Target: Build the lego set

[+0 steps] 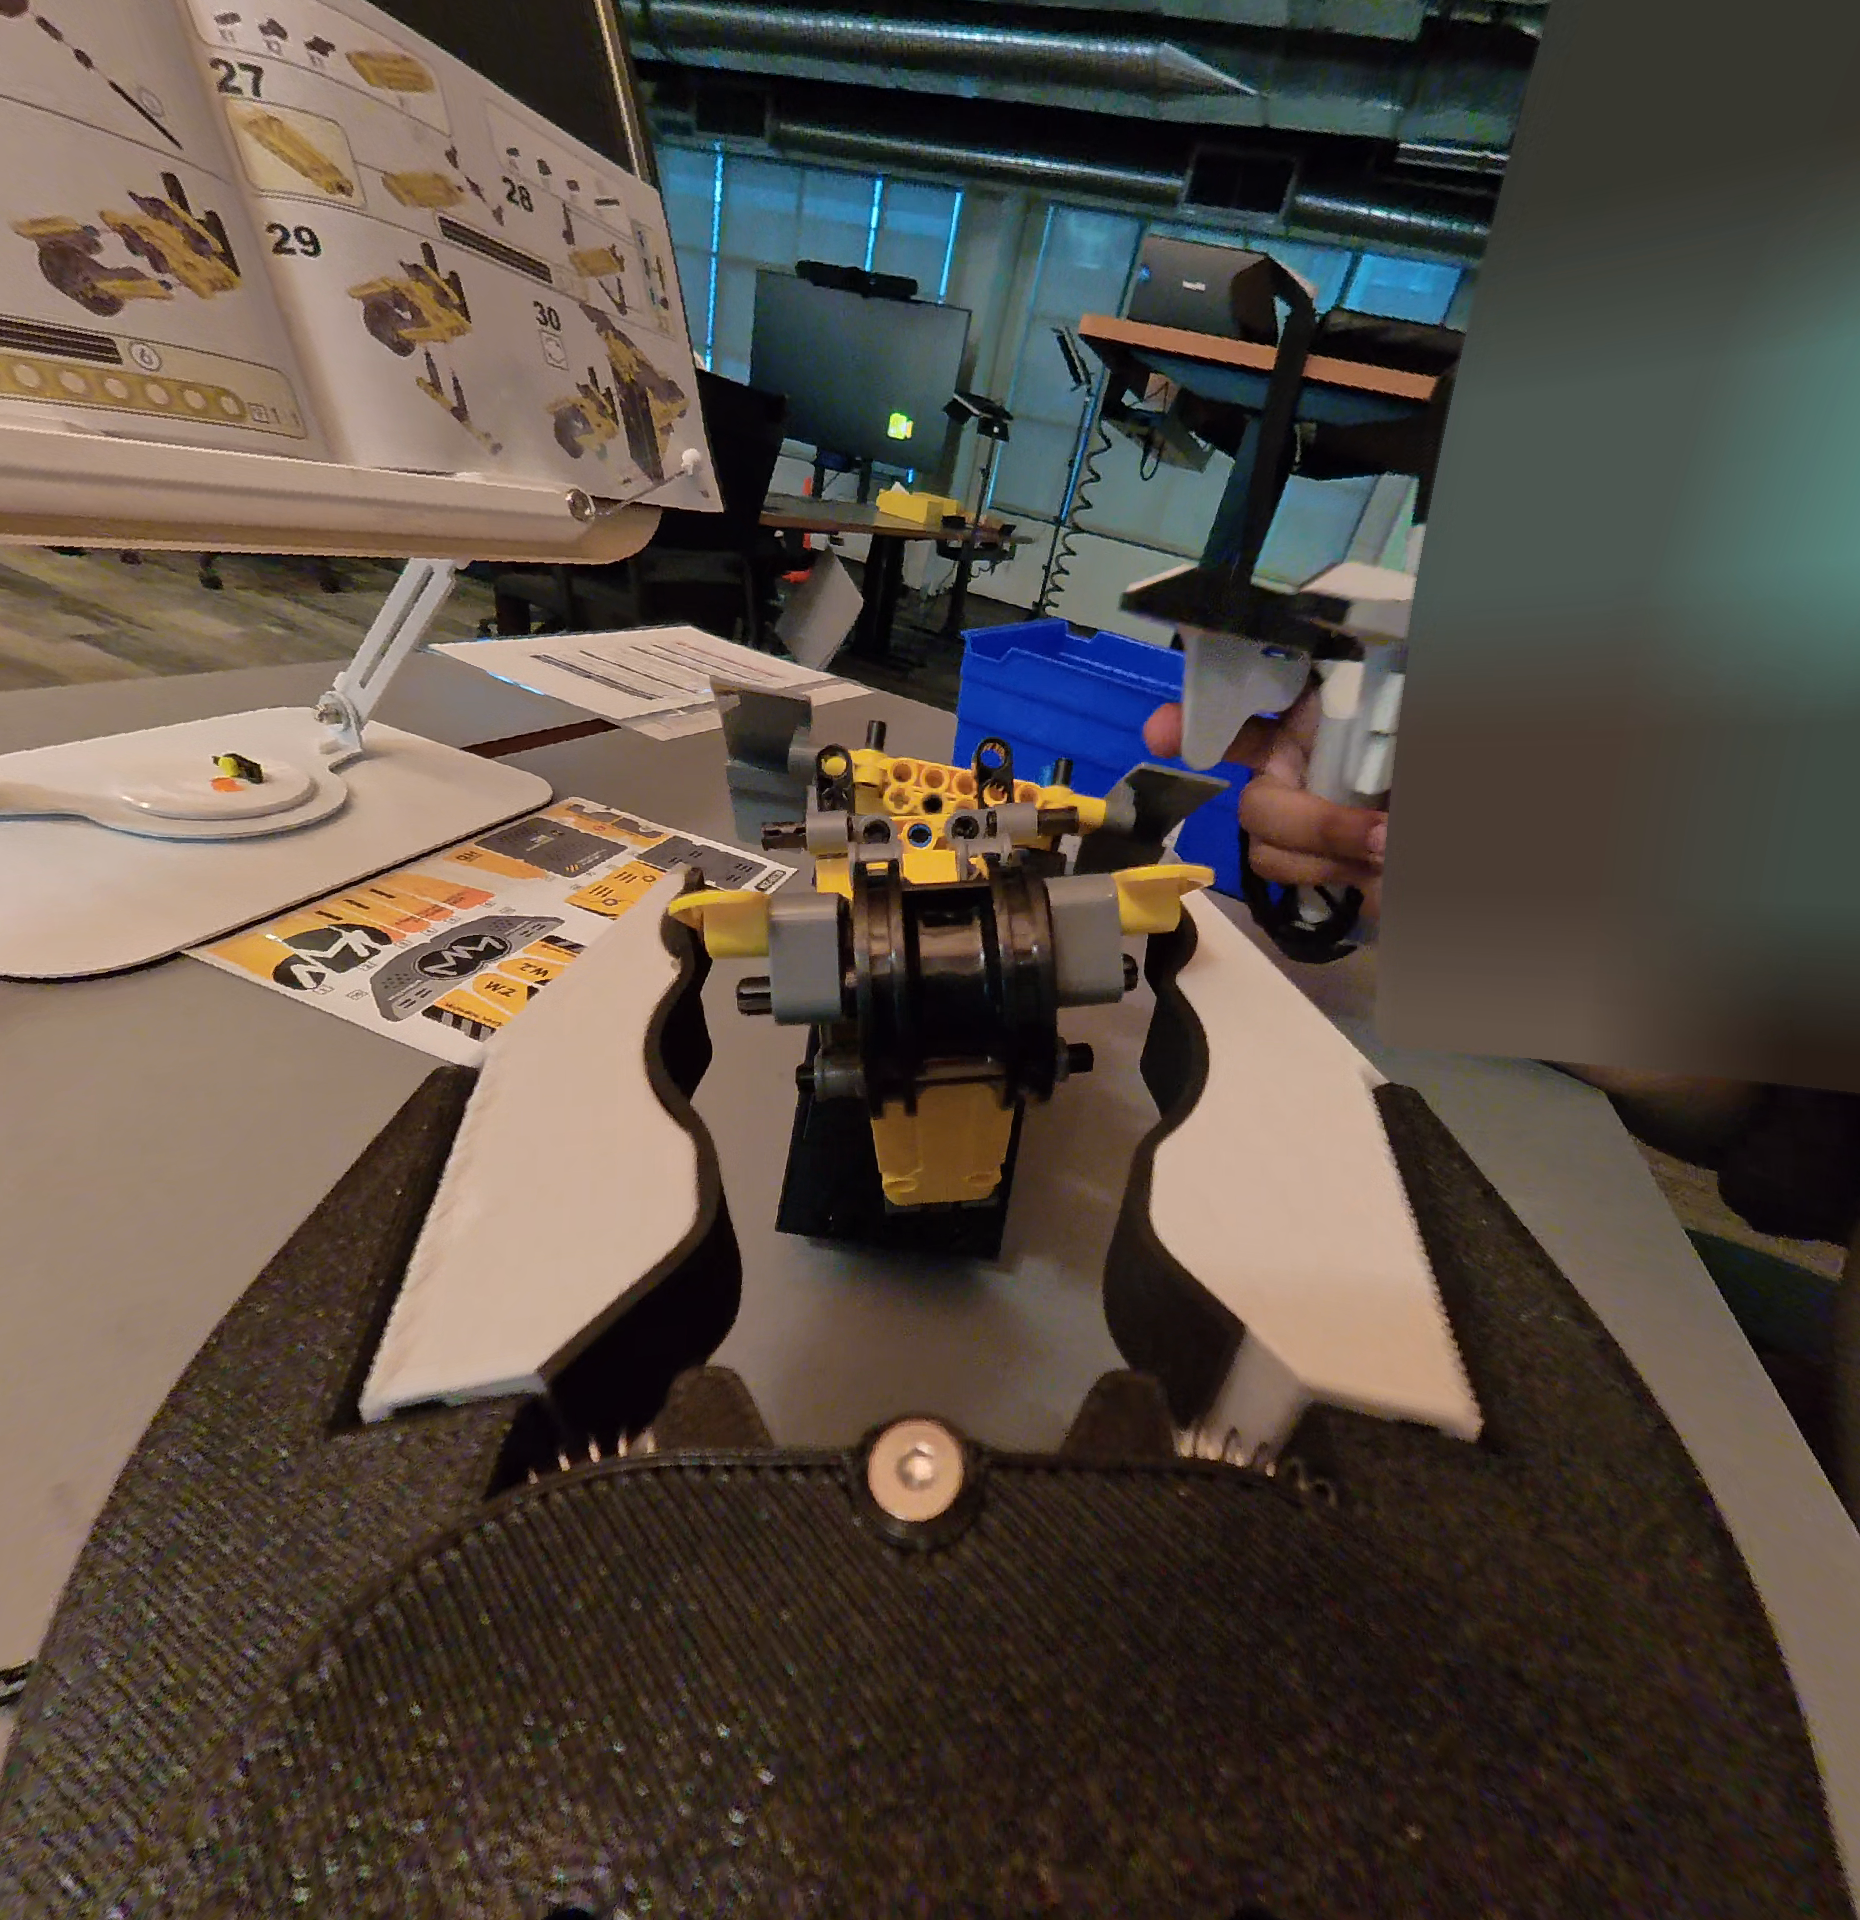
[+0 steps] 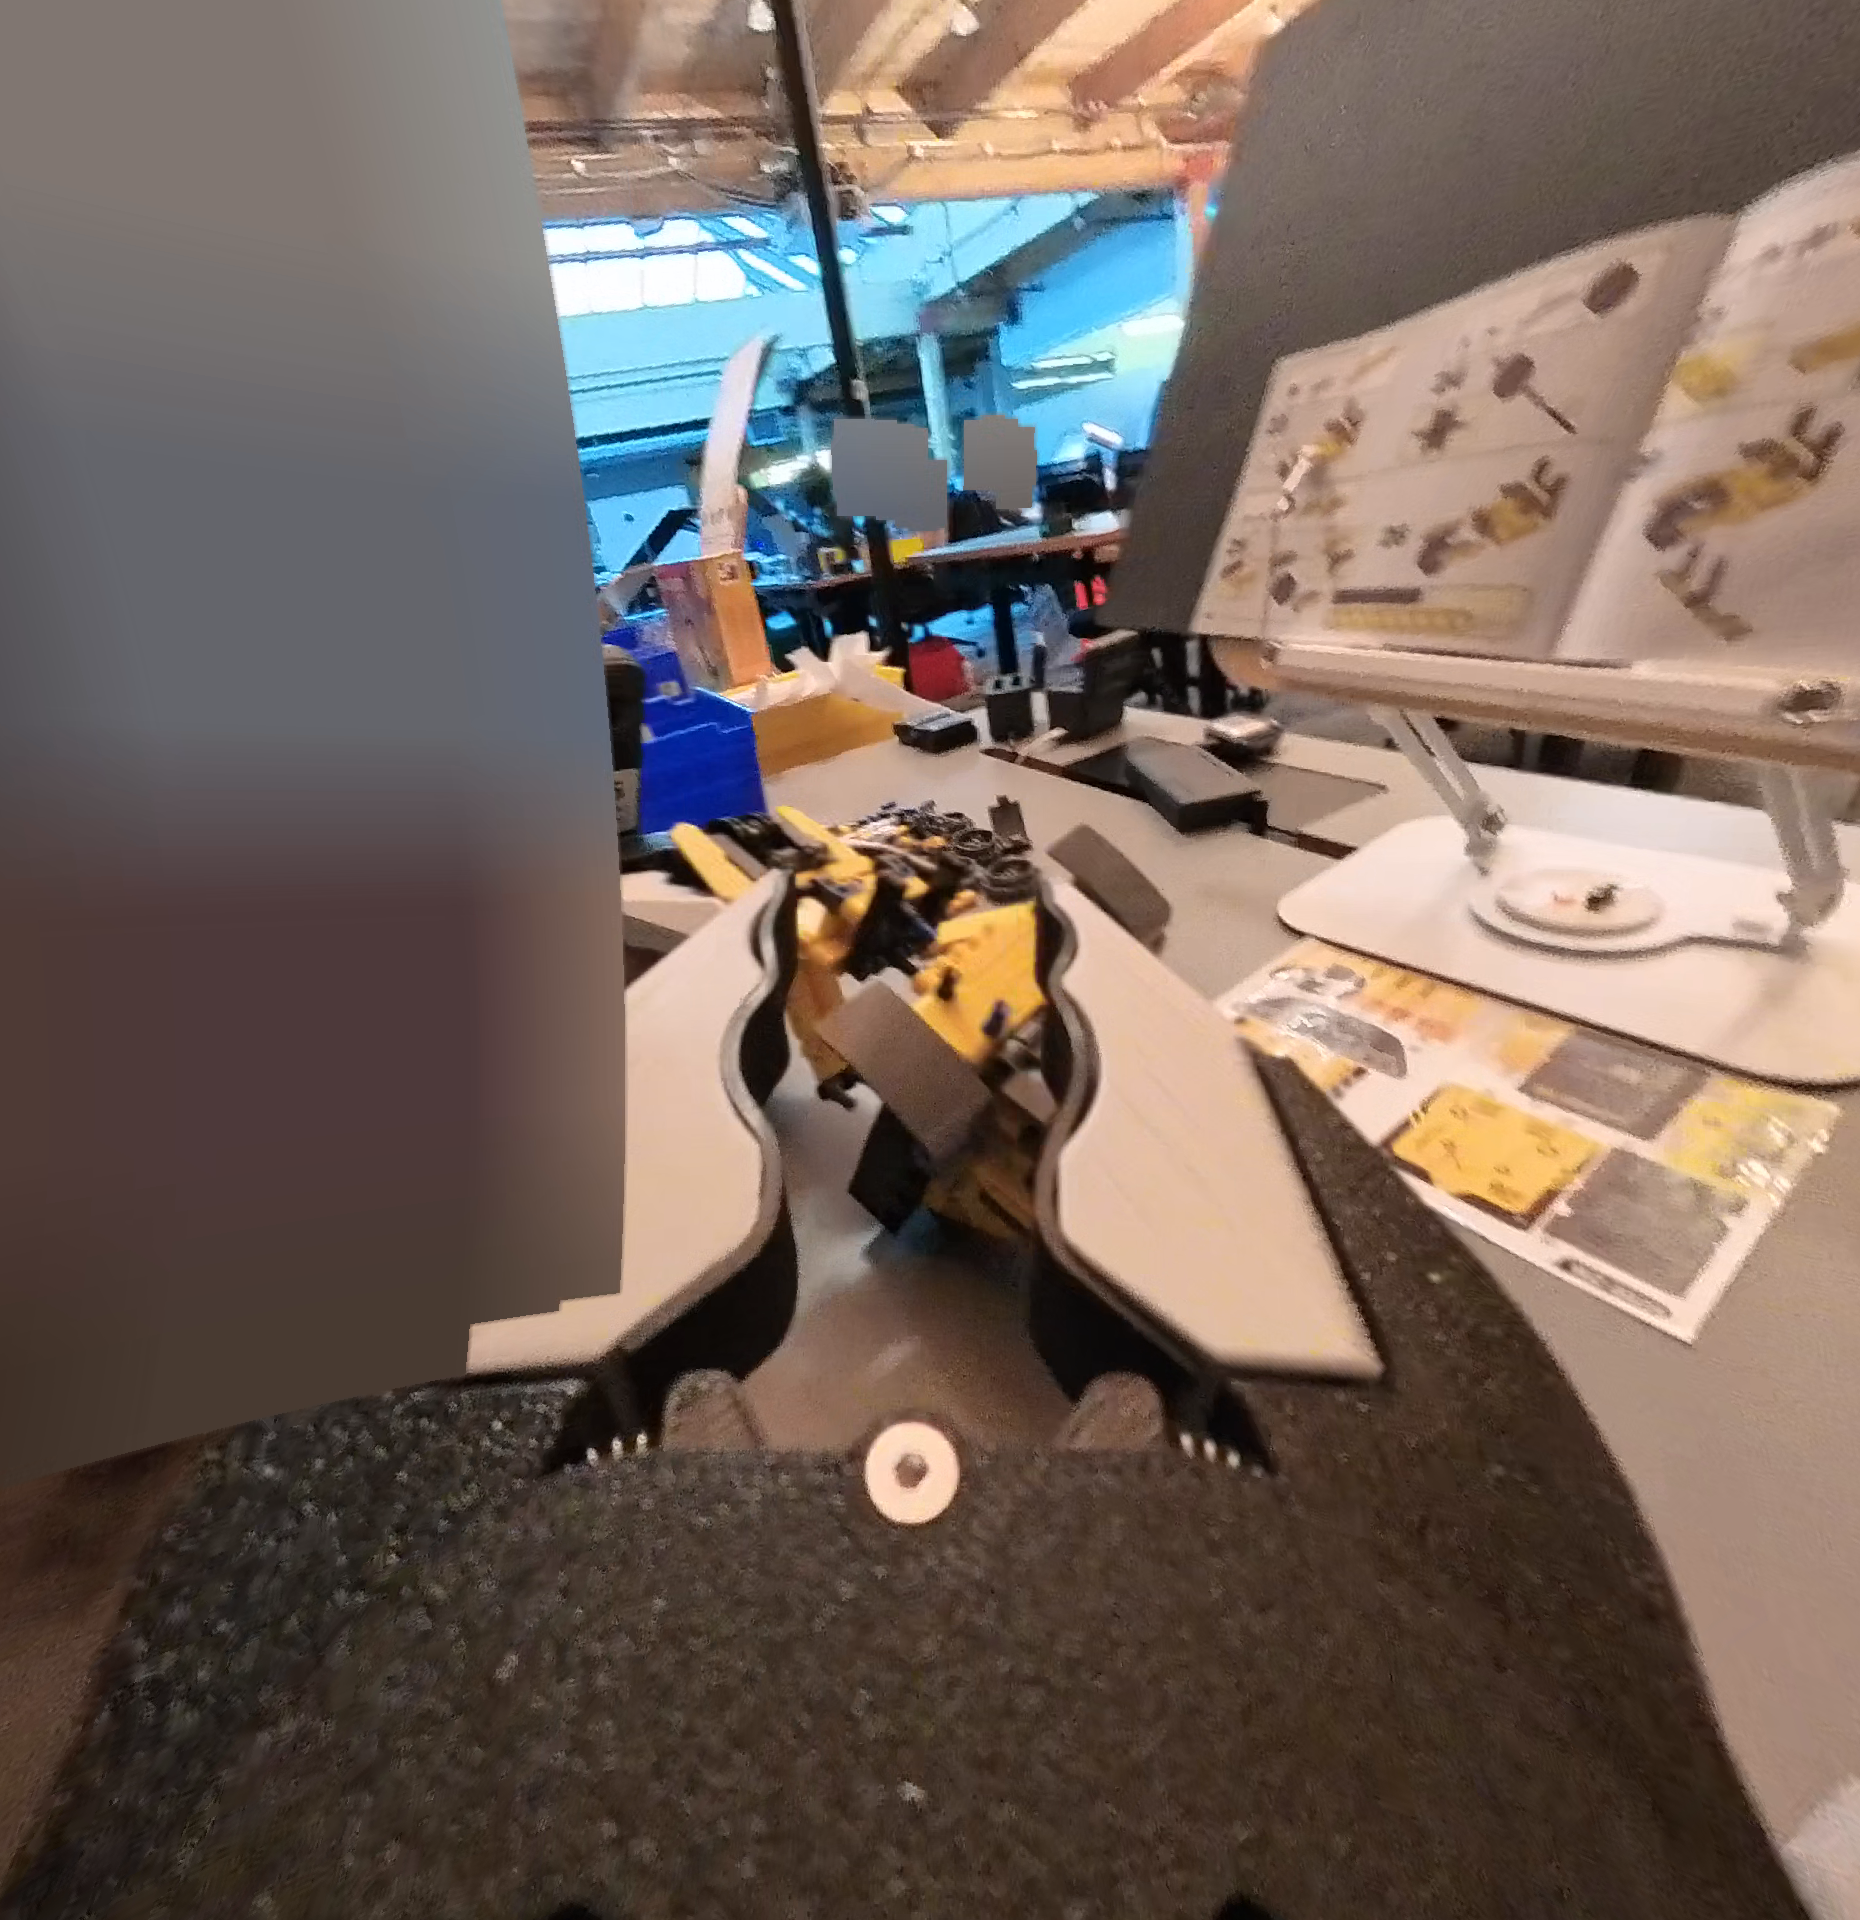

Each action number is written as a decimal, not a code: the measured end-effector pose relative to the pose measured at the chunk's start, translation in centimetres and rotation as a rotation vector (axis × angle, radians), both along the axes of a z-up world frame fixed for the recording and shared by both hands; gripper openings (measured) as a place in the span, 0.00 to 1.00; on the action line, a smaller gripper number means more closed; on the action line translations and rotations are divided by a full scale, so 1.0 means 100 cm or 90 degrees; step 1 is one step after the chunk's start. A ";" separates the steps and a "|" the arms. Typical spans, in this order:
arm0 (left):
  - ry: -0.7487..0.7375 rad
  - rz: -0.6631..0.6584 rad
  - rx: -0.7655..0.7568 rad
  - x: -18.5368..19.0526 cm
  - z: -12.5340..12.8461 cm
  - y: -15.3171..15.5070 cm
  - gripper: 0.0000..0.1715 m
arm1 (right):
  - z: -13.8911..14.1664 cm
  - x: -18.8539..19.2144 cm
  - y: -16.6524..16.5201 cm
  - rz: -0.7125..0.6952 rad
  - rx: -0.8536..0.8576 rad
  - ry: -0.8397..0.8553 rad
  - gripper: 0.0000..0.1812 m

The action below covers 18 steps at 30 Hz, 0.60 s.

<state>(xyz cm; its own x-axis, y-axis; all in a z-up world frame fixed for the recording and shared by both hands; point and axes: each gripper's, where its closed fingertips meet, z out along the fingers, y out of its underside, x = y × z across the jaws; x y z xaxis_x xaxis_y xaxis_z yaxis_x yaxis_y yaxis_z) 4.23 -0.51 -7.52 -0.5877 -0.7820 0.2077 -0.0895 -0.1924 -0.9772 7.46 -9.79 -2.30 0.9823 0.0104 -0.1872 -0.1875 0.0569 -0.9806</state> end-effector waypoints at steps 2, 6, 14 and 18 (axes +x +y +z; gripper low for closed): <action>-0.001 0.001 -0.003 0.000 0.000 0.001 0.47 | -0.010 0.016 0.001 -0.044 -0.030 0.014 0.25; 0.005 0.006 -0.008 -0.001 0.000 0.002 0.47 | -0.035 0.035 0.004 -0.096 -0.107 0.026 0.30; 0.009 0.007 0.013 -0.006 -0.003 0.000 0.47 | -0.043 0.039 0.007 -0.106 -0.119 0.028 0.32; 0.039 0.047 0.058 -0.005 -0.010 0.006 0.47 | -0.050 0.050 0.004 -0.141 -0.150 0.032 0.35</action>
